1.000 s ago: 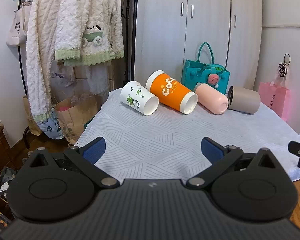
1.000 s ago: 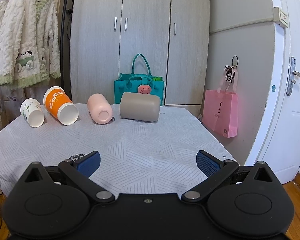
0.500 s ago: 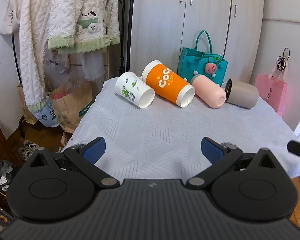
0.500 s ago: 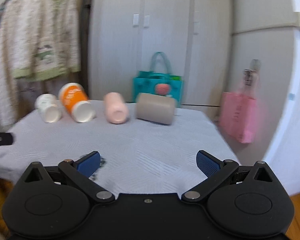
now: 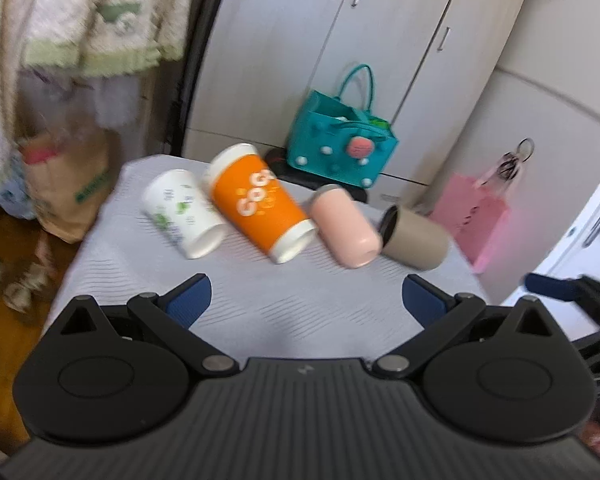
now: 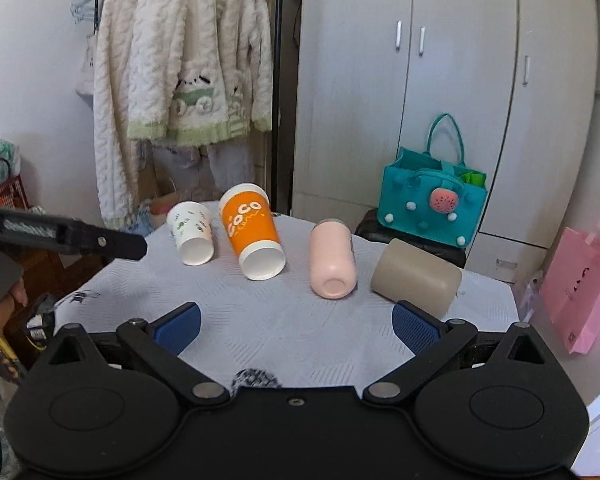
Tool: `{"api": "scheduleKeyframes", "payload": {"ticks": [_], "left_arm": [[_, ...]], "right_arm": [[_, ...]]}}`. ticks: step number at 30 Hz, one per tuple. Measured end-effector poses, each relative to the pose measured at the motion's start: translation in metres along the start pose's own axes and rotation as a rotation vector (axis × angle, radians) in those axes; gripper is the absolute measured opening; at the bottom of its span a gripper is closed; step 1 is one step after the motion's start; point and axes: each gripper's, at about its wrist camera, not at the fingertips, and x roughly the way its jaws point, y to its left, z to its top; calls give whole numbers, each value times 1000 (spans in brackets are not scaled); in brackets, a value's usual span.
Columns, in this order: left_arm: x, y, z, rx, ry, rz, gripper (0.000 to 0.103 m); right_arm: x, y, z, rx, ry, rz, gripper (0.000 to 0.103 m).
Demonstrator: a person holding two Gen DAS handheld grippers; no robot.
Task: Flip cup upright
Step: 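Move the right tool toward the pink tumbler while the left tool approaches it too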
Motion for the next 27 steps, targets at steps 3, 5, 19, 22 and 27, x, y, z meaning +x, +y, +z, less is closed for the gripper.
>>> {"api": "scheduleKeyframes", "payload": {"ticks": [3,5,19,22,27], "left_arm": [[20,1,14,-43,59,-52,102],[30,1,20,-81,76,-47,101],[122,-41,65,-119,172,-258,80],[146,-47,68,-83,215,-228,58],[180,-50,69,-42,268,-211,41]], "right_arm": [[15,-12,9,-4,23,6,102],[27,-16,16,-7,36,31,101],[96,-27,29,-186,-29,115,87],[112,-35,30,-184,-14,132,83],[136,-44,28,-180,19,134,81]]}}
